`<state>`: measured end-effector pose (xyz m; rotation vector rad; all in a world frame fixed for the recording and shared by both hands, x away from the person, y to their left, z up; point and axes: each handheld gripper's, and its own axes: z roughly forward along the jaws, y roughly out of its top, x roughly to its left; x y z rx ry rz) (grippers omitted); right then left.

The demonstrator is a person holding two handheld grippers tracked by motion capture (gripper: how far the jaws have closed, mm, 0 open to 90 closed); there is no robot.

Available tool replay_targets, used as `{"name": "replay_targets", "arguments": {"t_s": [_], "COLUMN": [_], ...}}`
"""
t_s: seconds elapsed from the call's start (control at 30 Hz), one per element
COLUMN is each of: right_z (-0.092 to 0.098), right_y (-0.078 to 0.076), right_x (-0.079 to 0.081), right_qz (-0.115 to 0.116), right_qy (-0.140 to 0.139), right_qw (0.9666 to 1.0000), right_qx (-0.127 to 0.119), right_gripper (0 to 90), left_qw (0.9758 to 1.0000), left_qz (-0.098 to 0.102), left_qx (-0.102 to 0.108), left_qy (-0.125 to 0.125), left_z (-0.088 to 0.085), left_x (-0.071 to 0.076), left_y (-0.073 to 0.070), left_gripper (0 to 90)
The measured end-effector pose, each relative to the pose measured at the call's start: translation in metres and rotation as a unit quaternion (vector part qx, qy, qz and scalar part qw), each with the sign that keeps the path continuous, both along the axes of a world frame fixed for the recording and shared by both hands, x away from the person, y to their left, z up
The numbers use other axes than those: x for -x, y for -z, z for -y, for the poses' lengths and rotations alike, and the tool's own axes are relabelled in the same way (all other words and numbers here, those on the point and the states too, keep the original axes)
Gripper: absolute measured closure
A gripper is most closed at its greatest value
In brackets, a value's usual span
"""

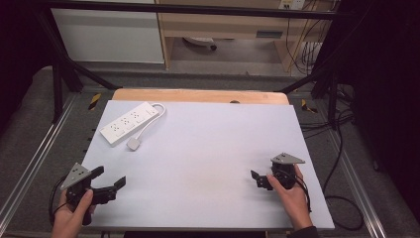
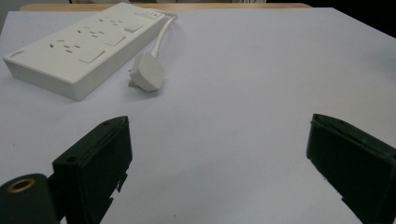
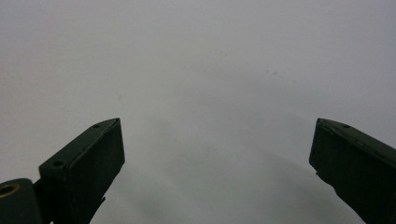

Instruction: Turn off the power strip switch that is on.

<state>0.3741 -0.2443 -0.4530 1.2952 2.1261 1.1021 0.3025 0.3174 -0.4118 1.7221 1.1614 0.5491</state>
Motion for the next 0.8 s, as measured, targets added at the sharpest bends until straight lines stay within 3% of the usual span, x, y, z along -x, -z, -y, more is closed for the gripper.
{"name": "replay_targets", "arguments": {"t_s": [0.33, 0.63, 0.8], "right_z": [0.0003, 0.0010, 0.0015], "right_y": [-0.0053, -0.0064, -0.0081], "right_x": [0.0034, 0.0046, 0.0065], "right_qz": [0.023, 0.028, 0.030], "right_qy": [-0.008, -0.007, -0.008], "right_qw": [0.9997, 0.9995, 0.9994], "right_qx": [-0.007, -0.010, -0.013], "right_gripper": [4.2, 4.0, 3.9], "left_qw": [1.0000, 0.9998, 0.9995], "left_qz": [0.009, 0.011, -0.001], "left_qx": [0.005, 0.016, 0.030], "left_qy": [0.000, -0.003, 0.004], "left_z": [-0.0012, -0.0031, -0.0041], "left_x": [0.0008, 0.0016, 0.0019], "left_y": [-0.0013, -0.0017, -0.0027], "left_gripper": [6.8, 6.8, 6.8]}}
